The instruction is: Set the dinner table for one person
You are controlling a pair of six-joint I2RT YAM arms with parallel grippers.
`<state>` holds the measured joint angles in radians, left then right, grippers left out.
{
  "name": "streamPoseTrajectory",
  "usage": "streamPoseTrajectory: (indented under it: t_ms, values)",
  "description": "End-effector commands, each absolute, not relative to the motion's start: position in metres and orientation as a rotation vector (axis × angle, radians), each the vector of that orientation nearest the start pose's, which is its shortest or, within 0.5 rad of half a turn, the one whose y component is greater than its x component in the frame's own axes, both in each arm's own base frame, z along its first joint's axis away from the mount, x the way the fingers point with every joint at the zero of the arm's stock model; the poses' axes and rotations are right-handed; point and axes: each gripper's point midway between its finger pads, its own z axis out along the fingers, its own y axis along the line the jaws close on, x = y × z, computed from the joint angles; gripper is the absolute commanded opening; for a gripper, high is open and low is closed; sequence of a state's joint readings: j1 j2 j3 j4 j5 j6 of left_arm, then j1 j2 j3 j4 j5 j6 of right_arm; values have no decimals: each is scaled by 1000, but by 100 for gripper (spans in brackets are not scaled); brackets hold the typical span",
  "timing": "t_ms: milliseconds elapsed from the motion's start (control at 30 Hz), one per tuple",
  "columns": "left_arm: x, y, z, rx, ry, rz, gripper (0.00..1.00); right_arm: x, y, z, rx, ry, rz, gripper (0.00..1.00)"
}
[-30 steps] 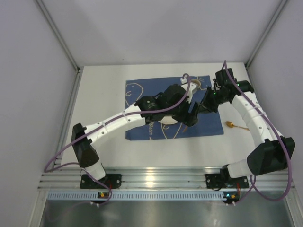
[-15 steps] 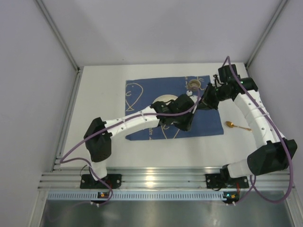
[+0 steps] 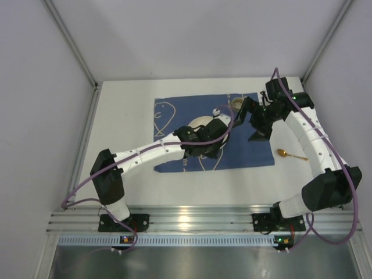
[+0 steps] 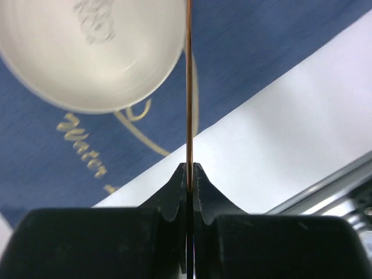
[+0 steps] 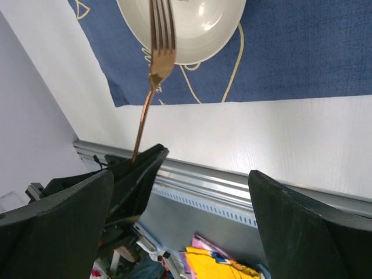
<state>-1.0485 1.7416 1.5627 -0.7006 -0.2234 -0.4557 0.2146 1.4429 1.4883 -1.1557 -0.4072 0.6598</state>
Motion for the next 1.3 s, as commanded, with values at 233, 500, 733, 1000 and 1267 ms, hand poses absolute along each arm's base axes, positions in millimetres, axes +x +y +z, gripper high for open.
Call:
streamPoseTrajectory:
  t_ms: [233, 500, 733, 1000, 1267]
  values:
    - [261, -231, 136, 311, 2479, -57, 0, 285, 127, 238, 466, 2726, 687, 100]
    - [300, -163, 121, 242, 2453, 228, 0, 268, 131, 217, 460, 2767, 730, 100]
    - [354, -172, 91, 462, 2407, 485, 0, 260, 127, 206, 456, 2783, 714, 100]
    - [366, -175, 56, 511, 2468, 609, 12, 262, 96, 214, 494, 2711, 690, 100]
    - [357, -188, 64, 420, 2512, 451, 92, 261, 68, 213, 560, 2667, 516, 100]
